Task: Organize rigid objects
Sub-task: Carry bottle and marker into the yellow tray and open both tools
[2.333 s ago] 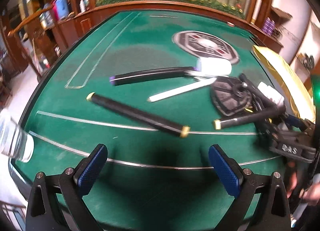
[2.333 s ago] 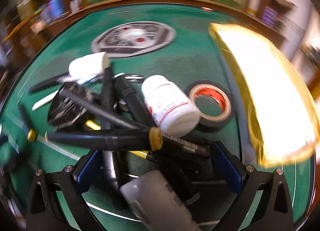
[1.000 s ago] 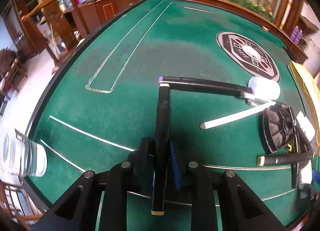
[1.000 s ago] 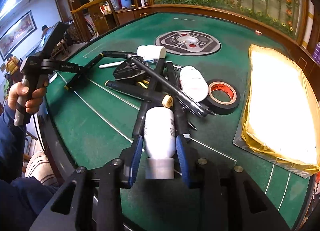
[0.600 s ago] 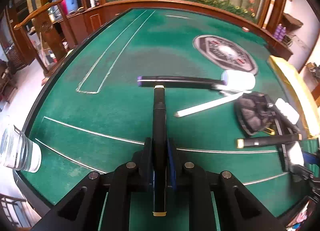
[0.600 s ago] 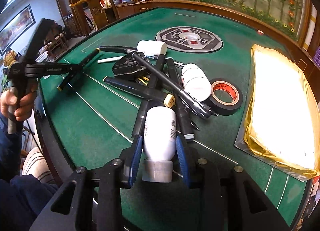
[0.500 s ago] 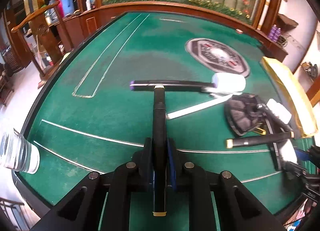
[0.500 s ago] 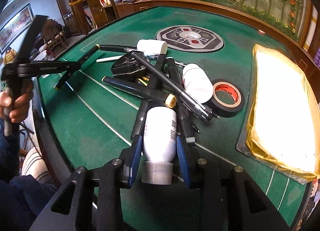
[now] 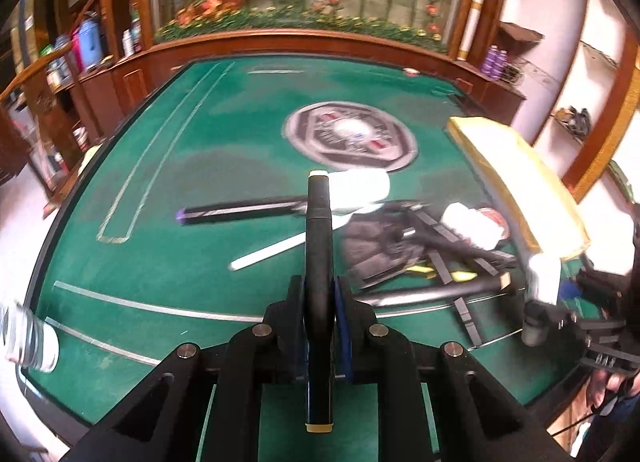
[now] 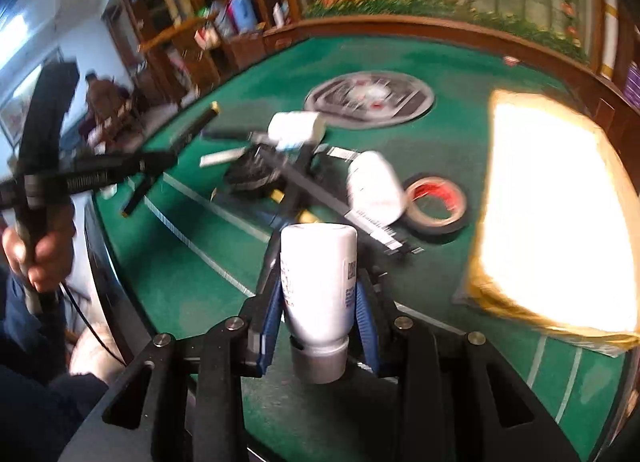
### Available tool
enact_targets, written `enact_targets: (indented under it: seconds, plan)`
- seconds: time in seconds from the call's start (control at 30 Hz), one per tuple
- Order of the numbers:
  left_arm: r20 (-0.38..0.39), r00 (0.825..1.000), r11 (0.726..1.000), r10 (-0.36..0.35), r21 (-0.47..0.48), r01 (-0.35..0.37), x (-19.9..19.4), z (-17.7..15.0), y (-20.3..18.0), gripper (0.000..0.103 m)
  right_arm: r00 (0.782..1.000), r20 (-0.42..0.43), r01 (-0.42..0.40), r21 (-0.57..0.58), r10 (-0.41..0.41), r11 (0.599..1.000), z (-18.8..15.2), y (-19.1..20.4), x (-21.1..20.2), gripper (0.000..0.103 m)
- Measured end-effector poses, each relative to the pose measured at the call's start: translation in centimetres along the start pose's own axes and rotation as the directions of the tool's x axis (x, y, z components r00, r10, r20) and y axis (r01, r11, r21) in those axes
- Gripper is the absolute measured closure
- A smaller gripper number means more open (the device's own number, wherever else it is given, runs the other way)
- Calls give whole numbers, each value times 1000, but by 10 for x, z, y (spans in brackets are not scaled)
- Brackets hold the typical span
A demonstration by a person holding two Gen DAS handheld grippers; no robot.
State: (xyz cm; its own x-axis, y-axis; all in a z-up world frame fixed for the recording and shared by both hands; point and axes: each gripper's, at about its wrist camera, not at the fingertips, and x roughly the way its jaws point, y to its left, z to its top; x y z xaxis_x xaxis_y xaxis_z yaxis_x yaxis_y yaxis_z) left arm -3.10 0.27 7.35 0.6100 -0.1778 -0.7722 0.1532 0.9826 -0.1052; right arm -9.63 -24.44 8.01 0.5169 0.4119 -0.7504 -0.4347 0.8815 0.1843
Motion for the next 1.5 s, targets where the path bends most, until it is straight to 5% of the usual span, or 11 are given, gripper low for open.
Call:
enact_targets:
  seconds: [0.23,0.53,0.73,1.1,1.5]
  plan:
    - [15,989,984,-144,108,142,-10,34,-78,88,987,136,59,166,-82,984,17,-52,-44,70]
    - [-76,948,927,-310,196,319,27,68,-193,88,957,125,206,349,-263,914,39,-137,-46,70]
    - [-160,952,943,-261,167,287,91,74,-234,89,941,49,292,389,-336,874,33,-172,-23,70]
    - [-158,965,948,-207,210,238,125,65,-255,89,897,28,409,324,-440,853,26,-181,-9,70]
    - [-174,966,950,-191,215,226,145,62,-254,89,901,27,403,310,-432,861,26,-181,0,70]
